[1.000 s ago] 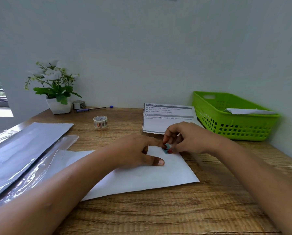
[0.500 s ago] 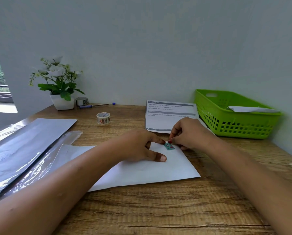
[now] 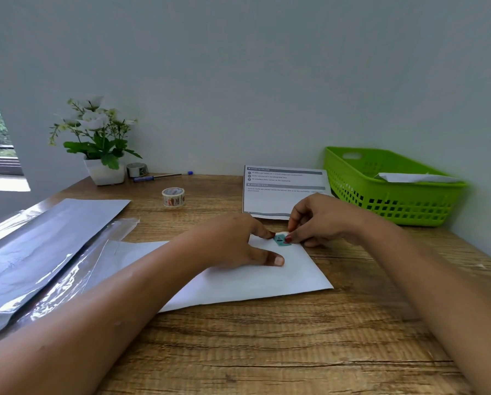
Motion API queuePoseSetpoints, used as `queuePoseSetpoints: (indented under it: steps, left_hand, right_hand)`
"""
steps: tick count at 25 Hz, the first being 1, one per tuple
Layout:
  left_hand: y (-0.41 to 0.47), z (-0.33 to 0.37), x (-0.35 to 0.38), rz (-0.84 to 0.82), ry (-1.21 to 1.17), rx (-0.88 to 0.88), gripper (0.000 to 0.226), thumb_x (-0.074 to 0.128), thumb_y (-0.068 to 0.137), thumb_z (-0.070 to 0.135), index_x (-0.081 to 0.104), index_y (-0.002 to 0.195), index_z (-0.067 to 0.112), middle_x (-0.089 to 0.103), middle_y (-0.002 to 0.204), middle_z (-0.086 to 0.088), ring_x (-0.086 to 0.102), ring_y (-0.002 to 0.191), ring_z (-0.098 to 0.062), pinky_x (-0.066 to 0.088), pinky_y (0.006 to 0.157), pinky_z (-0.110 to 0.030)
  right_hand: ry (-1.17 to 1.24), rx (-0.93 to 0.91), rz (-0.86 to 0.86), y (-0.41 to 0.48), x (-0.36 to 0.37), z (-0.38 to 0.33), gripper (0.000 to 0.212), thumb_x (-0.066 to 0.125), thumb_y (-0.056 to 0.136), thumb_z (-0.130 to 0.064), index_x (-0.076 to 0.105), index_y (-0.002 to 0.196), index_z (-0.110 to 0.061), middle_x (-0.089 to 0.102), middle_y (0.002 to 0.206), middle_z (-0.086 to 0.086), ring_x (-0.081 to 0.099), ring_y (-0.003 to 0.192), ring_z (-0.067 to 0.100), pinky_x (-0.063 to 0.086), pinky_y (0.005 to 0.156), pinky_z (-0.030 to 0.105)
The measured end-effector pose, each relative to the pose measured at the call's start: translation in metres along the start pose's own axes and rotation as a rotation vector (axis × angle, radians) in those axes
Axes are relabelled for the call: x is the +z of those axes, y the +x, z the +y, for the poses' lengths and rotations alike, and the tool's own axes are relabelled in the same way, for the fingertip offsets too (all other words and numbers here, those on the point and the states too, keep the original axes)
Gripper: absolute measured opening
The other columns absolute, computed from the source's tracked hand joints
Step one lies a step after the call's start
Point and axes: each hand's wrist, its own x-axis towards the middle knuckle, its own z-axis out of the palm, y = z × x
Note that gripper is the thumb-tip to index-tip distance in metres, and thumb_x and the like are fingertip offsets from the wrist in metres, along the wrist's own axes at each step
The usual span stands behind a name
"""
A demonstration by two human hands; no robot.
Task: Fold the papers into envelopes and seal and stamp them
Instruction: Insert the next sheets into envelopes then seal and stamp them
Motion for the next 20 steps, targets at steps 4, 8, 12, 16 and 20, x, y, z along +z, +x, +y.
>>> queuePoseSetpoints:
  steps: [4,8,12,16,20]
  left_hand:
    - [0.0,0.001,-0.001,-0.003,-0.022,-0.02,0.07,0.057,0.074,0.069,0.047,0.136,0.038,0.049,0.109,0.009,0.04,0.091,-0.009,0.035,0.08,-0.027]
    - [0.002,0.001,0.002,0.013,0.016,-0.042,0.078,0.054,0.071,0.075,0.045,0.137,0.036,0.051,0.129,0.005,0.048,0.106,-0.015,0.039,0.084,-0.031]
    - [0.001,0.001,0.002,0.018,0.033,-0.025,0.078,0.052,0.072,0.075,0.044,0.138,0.035,0.051,0.13,0.003,0.048,0.113,-0.018,0.038,0.086,-0.031]
    - [-0.004,0.0,0.002,0.029,0.042,0.01,0.077,0.051,0.074,0.073,0.043,0.139,0.034,0.053,0.13,0.001,0.048,0.116,-0.019,0.034,0.084,-0.03]
    - [-0.003,-0.001,0.001,0.023,0.031,0.019,0.079,0.051,0.073,0.075,0.043,0.14,0.033,0.053,0.133,0.001,0.048,0.118,-0.02,0.035,0.087,-0.031]
  right_hand:
    - [-0.048,0.001,-0.085,-0.001,-0.004,-0.001,0.013,0.074,0.079,-0.006,0.063,0.08,-0.012,0.058,0.076,0.001,0.059,0.063,0.009,0.057,0.061,0.019]
    - [-0.105,-0.045,-0.146,-0.007,-0.008,-0.001,0.018,0.075,0.078,-0.008,0.062,0.09,-0.014,0.06,0.084,0.002,0.058,0.064,0.008,0.047,0.05,0.014]
    - [-0.112,-0.067,-0.159,-0.01,-0.009,0.001,0.023,0.076,0.077,-0.009,0.063,0.094,-0.015,0.061,0.089,0.003,0.057,0.067,0.008,0.043,0.048,0.012]
    - [-0.043,-0.048,-0.145,-0.009,-0.006,0.002,0.019,0.072,0.082,-0.018,0.064,0.099,-0.014,0.06,0.084,0.0,0.058,0.068,0.007,0.047,0.051,0.014]
    - [-0.165,-0.047,-0.019,-0.001,0.006,0.001,0.034,0.078,0.074,-0.035,0.062,0.095,-0.014,0.058,0.083,-0.001,0.058,0.071,0.009,0.048,0.052,0.017]
